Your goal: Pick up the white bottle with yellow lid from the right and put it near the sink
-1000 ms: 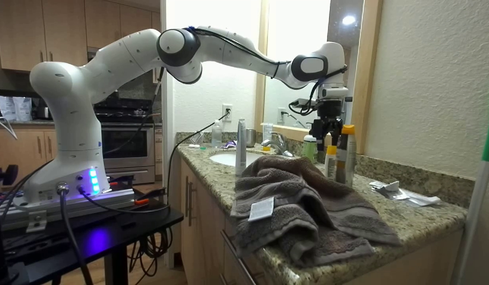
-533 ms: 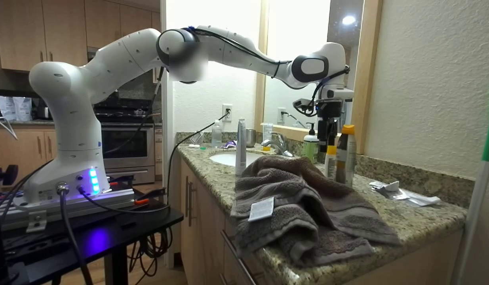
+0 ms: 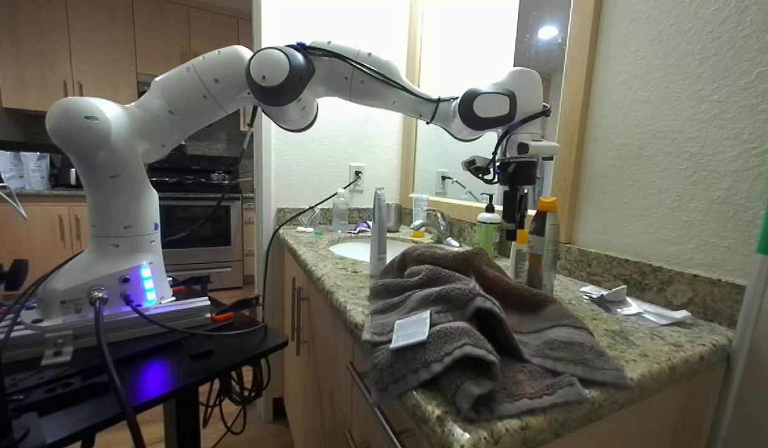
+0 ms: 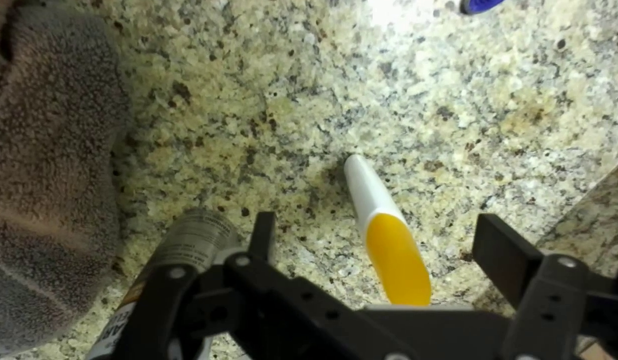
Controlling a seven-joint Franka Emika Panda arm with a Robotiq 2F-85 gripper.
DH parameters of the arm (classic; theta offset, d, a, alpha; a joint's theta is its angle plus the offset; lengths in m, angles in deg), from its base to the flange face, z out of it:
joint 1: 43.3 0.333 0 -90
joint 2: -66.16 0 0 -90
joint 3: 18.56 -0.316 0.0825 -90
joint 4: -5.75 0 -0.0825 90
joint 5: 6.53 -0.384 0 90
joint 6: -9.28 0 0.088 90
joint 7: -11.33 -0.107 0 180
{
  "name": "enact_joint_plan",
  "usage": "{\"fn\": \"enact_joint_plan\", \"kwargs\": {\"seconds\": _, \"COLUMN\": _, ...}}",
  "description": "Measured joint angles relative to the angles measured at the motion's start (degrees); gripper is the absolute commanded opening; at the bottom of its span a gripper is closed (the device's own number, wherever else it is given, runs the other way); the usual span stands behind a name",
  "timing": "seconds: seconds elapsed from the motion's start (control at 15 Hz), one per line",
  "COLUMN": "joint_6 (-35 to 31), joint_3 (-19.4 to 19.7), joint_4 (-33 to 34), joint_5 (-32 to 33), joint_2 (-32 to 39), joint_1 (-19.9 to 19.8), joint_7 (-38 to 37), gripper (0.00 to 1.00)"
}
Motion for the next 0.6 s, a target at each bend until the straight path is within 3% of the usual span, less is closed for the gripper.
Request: {"fn": "enact_joint_plan", "kwargs": {"seconds": 0.6, "joint_6": -0.22, "joint_3": 1.31, "joint_4": 2.85, "joint_5": 0.74, "joint_2": 1.88, "joint_1": -0.21, "joint_7": -0.69, "gripper": 0.98}}
